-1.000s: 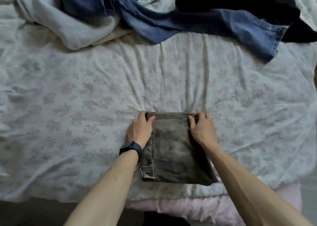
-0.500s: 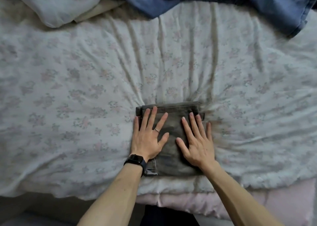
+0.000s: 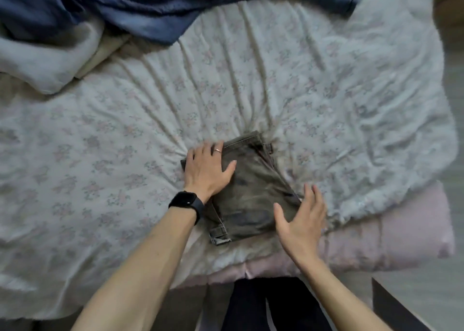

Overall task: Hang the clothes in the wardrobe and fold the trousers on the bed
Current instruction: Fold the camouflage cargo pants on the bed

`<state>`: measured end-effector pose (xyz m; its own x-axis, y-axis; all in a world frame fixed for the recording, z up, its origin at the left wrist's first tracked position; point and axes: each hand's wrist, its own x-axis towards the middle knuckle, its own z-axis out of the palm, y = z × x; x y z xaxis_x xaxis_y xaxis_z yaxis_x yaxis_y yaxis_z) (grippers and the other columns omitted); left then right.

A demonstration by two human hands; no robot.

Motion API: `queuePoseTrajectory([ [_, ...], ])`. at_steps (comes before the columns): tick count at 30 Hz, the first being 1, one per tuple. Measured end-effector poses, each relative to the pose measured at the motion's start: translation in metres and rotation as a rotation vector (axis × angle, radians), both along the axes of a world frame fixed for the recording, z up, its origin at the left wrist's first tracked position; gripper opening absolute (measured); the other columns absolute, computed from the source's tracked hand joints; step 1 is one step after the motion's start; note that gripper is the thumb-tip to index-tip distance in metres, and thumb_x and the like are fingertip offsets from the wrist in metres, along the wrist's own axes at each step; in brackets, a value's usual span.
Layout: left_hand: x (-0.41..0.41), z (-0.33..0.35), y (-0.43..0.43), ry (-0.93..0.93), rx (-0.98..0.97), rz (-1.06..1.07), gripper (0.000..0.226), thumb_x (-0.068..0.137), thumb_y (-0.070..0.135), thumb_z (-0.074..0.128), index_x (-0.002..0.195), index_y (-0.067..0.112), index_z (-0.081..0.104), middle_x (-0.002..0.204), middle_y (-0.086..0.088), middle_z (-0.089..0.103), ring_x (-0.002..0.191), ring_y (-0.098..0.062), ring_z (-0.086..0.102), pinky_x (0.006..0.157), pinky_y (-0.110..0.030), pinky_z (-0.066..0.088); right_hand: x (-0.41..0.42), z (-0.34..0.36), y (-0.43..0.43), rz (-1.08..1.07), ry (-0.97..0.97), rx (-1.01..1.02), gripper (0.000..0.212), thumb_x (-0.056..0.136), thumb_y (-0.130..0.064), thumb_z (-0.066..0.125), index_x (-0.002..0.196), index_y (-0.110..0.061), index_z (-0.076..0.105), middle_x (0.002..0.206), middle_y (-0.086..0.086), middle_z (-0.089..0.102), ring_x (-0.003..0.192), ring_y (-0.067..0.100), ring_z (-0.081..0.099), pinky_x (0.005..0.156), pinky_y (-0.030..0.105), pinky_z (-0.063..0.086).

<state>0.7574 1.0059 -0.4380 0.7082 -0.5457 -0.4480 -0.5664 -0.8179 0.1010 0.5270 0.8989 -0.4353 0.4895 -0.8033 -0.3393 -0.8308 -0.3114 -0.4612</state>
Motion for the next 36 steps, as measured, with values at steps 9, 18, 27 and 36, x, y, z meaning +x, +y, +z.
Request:
queuePoseTrajectory([
  [9, 0.064, 0.004, -0.057, 0.546, 0.146, 0.154, 0.061, 0.076, 0.055, 0.076, 0.120, 0.016, 0.064, 0.121, -0.006, 0.066, 0.108, -0.027, 0.059, 0.084, -0.034, 0.046, -0.015, -0.015, 0.036, -0.740, -0.117, 0.888, 0.059, 0.083, -0.048, 0.078, 0.124, -0.011, 0.058, 0.124, 0.004, 0.068, 0.112, 0.018, 0.062, 0.105, 0.041, 0.048],
  [18, 0.056, 0.042, 0.027, 0.692, -0.274, 0.623, 0.036, 0.077, 0.049, 0.083, 0.097, 0.020, 0.075, 0.096, 0.001, 0.077, 0.090, -0.015, 0.072, 0.083, -0.033, 0.057, 0.021, 0.018, 0.005, -0.516, -0.213, 0.480, 0.039, 0.093, -0.051, 0.060, 0.120, -0.026, 0.050, 0.110, -0.005, 0.066, 0.106, 0.024, 0.062, 0.084, 0.035, 0.047],
  [27, 0.012, 0.011, 0.062, 0.700, -0.489, 1.161, 0.055, 0.088, 0.056, 0.069, 0.115, 0.008, 0.067, 0.106, -0.001, 0.072, 0.099, -0.021, 0.069, 0.090, -0.038, 0.057, 0.156, 0.000, -0.089, 0.088, -0.159, 0.328, 0.040, 0.097, -0.038, 0.063, 0.130, -0.018, 0.052, 0.119, 0.006, 0.068, 0.108, 0.027, 0.063, 0.083, 0.028, 0.042],
  [36, 0.055, -0.005, 0.086, 1.012, -0.677, 1.217, 0.043, 0.085, 0.014, 0.079, 0.123, 0.026, 0.062, 0.102, 0.001, 0.078, 0.086, -0.021, 0.076, 0.060, -0.035, 0.059, 0.140, 0.002, -0.113, 0.051, -0.170, 0.850, 0.058, 0.094, -0.018, 0.070, 0.145, -0.037, 0.050, 0.116, 0.009, 0.073, 0.103, 0.021, 0.071, 0.089, 0.047, 0.059],
])
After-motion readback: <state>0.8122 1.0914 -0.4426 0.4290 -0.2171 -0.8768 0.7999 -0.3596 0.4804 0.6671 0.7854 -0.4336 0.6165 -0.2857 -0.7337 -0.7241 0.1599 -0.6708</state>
